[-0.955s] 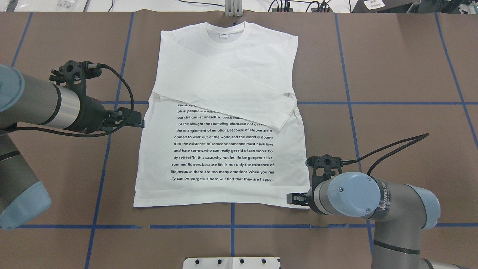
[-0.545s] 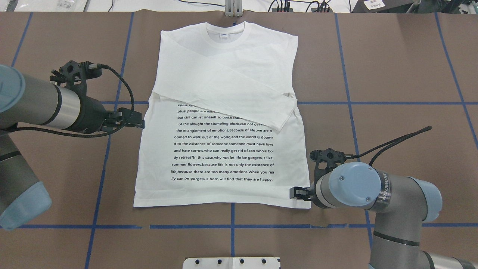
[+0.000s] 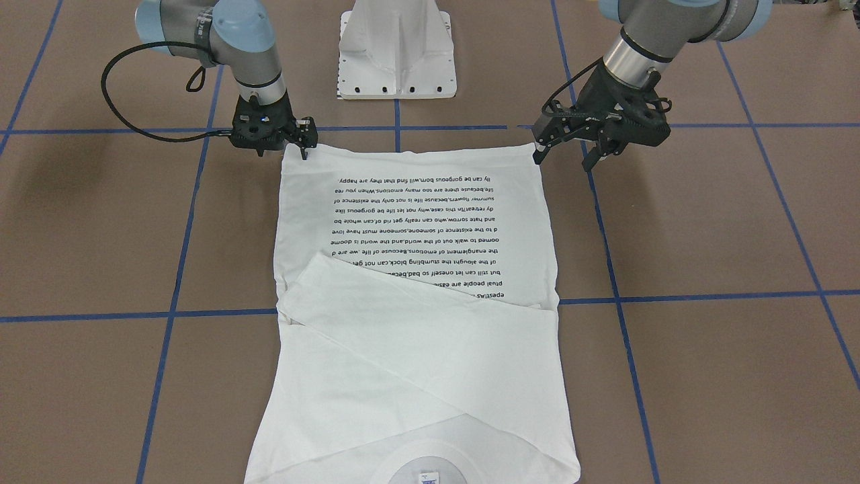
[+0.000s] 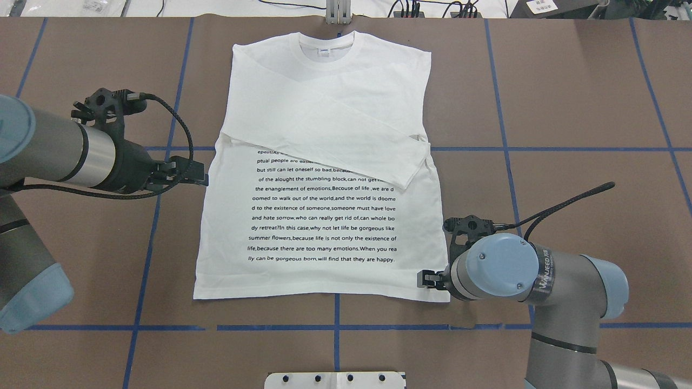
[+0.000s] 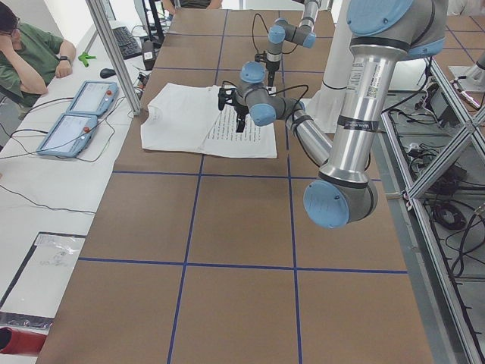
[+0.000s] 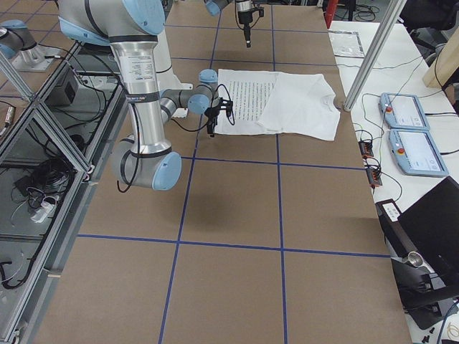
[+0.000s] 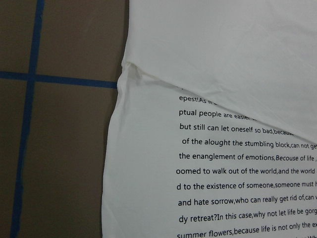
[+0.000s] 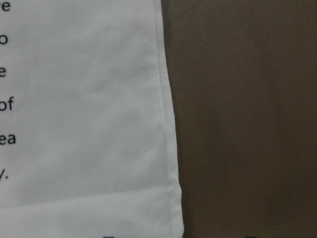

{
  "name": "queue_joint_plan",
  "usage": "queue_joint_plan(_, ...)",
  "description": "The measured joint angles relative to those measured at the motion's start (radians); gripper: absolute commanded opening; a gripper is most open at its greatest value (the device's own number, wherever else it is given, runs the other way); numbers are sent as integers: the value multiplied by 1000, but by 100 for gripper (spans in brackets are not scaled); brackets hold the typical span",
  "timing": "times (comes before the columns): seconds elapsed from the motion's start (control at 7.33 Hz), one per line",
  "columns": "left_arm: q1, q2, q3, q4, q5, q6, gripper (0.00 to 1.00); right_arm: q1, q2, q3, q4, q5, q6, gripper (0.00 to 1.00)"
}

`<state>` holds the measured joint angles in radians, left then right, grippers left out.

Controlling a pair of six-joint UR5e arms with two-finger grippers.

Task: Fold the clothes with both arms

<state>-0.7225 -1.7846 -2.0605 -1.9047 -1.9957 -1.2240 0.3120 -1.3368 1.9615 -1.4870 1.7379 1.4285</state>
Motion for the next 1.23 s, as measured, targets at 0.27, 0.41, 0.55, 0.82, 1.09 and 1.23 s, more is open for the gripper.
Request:
queue_joint_plan(0.27, 0, 1, 0, 0, 0, 0, 99, -1, 1, -1, 1, 7, 1, 77)
queue_joint_plan(0.41, 0, 1, 0, 0, 0, 0, 99, -1, 6, -1, 0, 10, 1, 77)
queue_joint_plan(0.55, 0, 1, 0, -1, 0, 0, 99, 0, 19, -2, -4, 14, 1, 77)
queue_joint_plan(0.82, 0, -1, 1, -1, 0, -1, 99, 1, 32, -5, -7, 23, 2, 77)
queue_joint_plan(1.09, 2, -7, 3, -1, 0, -5, 99, 2, 30, -10, -8, 24, 3, 77)
queue_joint_plan(1.23, 3, -8, 3, -1, 0, -6, 99, 2, 29, -16, -9, 25, 3, 77)
